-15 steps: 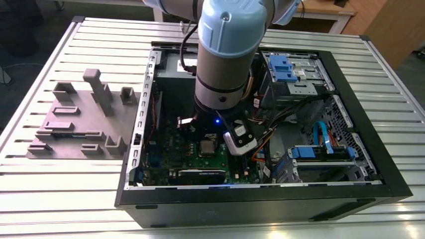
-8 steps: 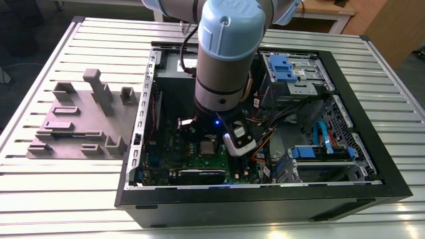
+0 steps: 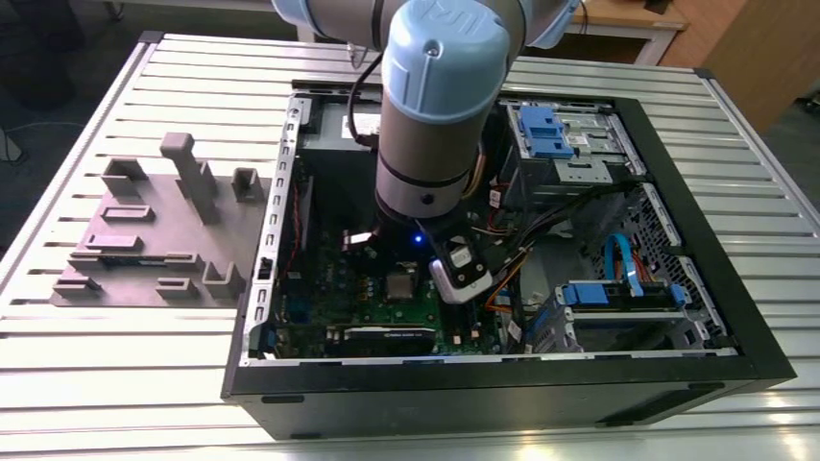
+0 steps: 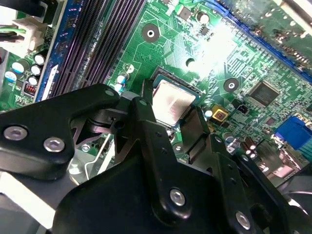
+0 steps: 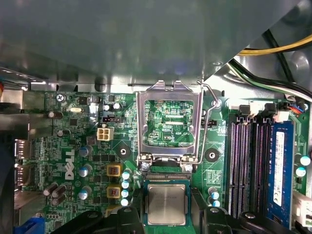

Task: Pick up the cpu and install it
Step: 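Place the cpu into insertion slot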

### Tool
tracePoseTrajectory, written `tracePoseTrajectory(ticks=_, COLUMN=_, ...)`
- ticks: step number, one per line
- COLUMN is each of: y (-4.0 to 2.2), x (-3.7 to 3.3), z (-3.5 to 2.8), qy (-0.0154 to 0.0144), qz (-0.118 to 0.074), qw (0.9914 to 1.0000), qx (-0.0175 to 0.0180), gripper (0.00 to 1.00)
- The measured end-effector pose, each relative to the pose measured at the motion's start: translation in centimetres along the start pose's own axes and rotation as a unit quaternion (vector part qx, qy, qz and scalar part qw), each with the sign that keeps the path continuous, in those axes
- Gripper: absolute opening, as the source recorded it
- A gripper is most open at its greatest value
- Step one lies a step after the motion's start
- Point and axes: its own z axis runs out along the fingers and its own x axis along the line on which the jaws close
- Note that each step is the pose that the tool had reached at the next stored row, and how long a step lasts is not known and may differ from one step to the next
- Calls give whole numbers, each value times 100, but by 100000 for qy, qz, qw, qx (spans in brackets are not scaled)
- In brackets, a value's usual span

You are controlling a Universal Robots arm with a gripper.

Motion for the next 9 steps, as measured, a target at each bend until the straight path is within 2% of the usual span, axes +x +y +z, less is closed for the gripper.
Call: tracePoseTrajectory(ticks=9, y=0, x=0, z=29, qy=3, qz=4, qw=100000, qx=-13, gripper=47)
